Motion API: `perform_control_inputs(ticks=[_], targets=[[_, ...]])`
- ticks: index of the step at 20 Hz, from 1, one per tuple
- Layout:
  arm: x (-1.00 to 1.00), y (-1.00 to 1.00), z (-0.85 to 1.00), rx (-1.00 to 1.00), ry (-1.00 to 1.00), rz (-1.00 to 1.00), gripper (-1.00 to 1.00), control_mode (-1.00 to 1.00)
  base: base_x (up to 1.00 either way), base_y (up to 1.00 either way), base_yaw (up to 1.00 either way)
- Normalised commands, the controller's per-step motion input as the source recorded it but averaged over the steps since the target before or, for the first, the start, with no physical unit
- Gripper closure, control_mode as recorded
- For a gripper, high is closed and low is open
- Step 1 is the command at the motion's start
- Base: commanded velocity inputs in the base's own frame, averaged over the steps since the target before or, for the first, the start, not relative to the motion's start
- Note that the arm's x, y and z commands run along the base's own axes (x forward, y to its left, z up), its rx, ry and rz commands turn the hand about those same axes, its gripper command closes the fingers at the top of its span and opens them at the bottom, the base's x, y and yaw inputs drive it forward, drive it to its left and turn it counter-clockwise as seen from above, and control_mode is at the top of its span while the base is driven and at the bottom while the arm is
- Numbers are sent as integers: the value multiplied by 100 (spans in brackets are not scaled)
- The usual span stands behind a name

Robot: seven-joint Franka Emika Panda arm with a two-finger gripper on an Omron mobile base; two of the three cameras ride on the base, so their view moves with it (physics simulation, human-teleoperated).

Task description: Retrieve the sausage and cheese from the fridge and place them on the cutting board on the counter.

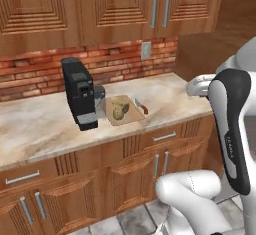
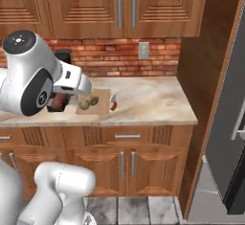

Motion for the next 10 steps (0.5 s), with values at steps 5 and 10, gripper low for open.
perform_control_inputs(ticks=[5, 10], targets=[[0, 0, 0, 0, 0, 0, 100, 100, 88, 48, -5], [0, 0, 0, 0, 0, 0, 100, 100, 63, 15, -3]])
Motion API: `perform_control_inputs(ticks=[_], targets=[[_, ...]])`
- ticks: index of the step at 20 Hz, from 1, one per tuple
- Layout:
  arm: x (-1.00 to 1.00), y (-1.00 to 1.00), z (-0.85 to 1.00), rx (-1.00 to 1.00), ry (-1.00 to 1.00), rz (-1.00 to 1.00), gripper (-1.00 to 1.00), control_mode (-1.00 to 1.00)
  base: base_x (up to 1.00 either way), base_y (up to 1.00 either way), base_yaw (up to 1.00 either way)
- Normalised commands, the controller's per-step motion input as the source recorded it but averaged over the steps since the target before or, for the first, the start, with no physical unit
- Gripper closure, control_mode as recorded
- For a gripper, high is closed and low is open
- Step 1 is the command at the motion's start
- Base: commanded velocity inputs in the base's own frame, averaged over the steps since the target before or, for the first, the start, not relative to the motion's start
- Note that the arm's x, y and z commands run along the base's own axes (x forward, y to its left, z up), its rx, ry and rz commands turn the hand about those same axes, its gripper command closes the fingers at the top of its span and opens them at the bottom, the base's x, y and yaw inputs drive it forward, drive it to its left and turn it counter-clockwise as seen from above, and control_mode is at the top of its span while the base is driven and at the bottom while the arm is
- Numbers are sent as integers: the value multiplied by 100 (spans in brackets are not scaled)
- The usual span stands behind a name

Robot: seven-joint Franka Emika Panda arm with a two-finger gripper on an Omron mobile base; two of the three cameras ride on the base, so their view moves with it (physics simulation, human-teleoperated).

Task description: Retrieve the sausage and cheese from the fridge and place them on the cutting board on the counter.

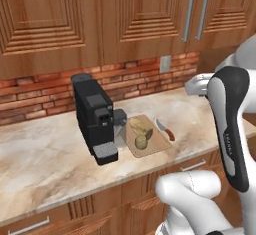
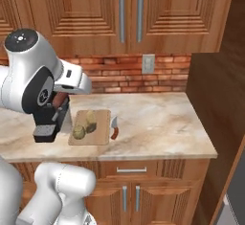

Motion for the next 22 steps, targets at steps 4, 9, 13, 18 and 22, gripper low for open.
perform_control_inputs(ticks=[4, 9, 13, 18, 22], targets=[[0, 0, 0, 0, 0, 0, 100, 100, 43, 2, -3], [14, 4, -9, -2, 7, 0, 100, -100, 16, 7, -1], [39, 17, -33, -6, 17, 0, 100, -100, 0, 0, 0], [35, 13, -32, -6, 27, 0, 100, -100, 0, 0, 0], [31, 0, -39, -1, 18, 0, 100, -100, 0, 0, 0]])
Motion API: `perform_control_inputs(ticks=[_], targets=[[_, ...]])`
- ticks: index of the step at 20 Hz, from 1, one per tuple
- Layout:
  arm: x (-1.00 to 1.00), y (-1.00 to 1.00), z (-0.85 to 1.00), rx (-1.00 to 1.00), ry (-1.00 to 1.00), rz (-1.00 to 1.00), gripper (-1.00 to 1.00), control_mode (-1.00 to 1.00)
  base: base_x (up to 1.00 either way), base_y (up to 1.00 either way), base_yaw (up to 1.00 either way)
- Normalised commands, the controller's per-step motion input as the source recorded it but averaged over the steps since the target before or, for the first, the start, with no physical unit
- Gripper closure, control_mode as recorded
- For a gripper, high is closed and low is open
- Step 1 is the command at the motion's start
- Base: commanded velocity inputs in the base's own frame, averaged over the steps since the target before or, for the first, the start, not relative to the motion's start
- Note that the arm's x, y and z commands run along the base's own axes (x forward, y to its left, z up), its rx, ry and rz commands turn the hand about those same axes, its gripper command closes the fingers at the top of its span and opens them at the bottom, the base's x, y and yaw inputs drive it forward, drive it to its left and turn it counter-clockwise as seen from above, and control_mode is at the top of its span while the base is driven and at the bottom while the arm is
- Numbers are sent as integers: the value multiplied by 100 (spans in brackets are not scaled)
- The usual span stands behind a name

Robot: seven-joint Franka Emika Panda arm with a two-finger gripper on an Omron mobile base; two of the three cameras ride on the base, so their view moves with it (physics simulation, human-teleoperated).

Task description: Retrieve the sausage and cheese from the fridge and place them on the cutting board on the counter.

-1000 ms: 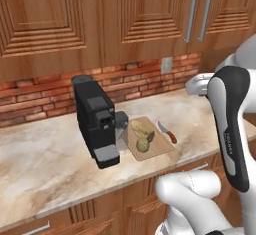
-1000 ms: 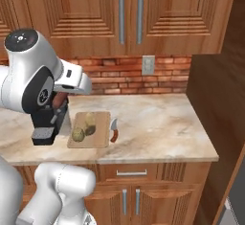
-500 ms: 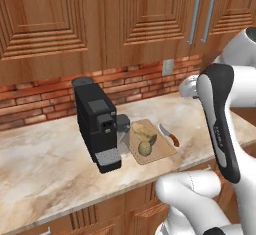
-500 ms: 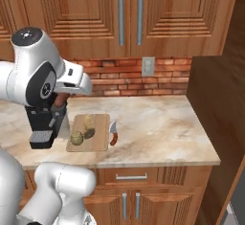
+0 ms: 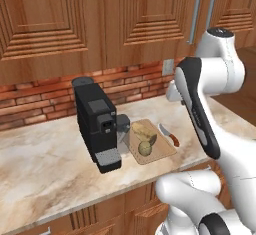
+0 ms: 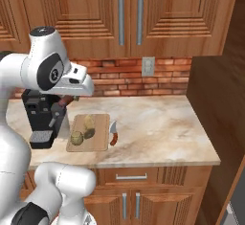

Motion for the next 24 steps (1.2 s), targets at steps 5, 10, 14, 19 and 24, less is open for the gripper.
perform_control_inputs(ticks=[5, 10, 14, 19, 24], targets=[[29, 0, -53, -4, 14, 0, 100, -100, 0, 0, 0], [27, 0, -66, -5, 6, 0, 100, -100, 0, 0, 0], [39, 0, -62, 0, 0, 0, 100, -100, 0, 0, 0], [59, -1, -52, 0, 0, 0, 100, -100, 0, 0, 0], [75, -3, -40, 1, 3, 0, 100, -100, 0, 0, 0]])
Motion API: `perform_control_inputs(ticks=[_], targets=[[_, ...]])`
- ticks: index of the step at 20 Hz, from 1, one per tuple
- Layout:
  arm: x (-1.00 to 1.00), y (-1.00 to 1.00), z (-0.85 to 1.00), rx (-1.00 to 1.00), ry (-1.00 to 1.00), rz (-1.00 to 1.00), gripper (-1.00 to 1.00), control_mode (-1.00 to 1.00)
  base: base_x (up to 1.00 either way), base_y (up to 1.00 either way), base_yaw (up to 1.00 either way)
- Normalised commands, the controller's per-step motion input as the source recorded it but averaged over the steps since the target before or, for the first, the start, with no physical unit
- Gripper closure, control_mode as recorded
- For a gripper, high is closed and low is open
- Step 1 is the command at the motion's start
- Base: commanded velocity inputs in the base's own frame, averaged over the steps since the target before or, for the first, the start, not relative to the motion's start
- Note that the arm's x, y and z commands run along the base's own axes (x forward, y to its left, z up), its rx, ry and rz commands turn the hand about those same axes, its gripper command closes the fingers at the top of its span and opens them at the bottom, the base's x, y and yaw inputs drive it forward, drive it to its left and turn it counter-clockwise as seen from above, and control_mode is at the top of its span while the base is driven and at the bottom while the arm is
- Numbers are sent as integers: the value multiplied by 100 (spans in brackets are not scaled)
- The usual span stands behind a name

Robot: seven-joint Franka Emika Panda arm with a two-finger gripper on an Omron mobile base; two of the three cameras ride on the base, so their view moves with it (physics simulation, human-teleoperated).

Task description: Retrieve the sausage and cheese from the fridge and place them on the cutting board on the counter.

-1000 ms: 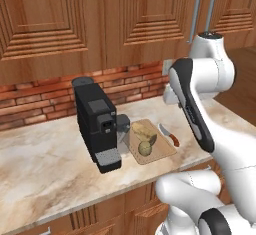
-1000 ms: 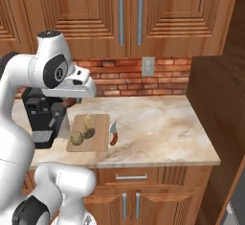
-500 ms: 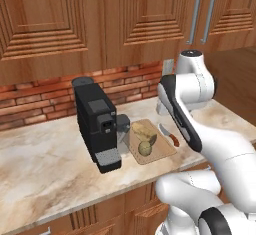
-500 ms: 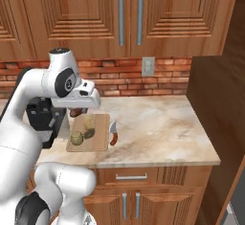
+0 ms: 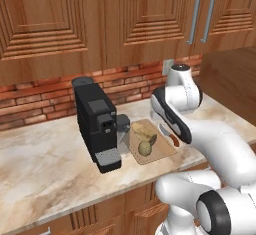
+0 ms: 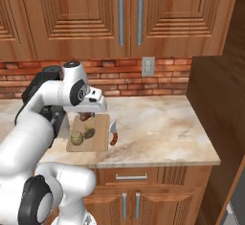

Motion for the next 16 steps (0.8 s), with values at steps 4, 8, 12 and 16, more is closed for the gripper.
perform_control_inputs(ticks=[4, 8, 12, 16], targets=[[68, -2, -44, 0, 3, 0, 100, -100, 0, 0, 0], [59, 0, -43, 0, 3, 0, 100, -100, 0, 0, 0], [51, 0, -34, 0, 4, 0, 100, -100, 0, 0, 0], [53, -1, -23, 1, 9, 0, 100, -100, 0, 0, 0]])
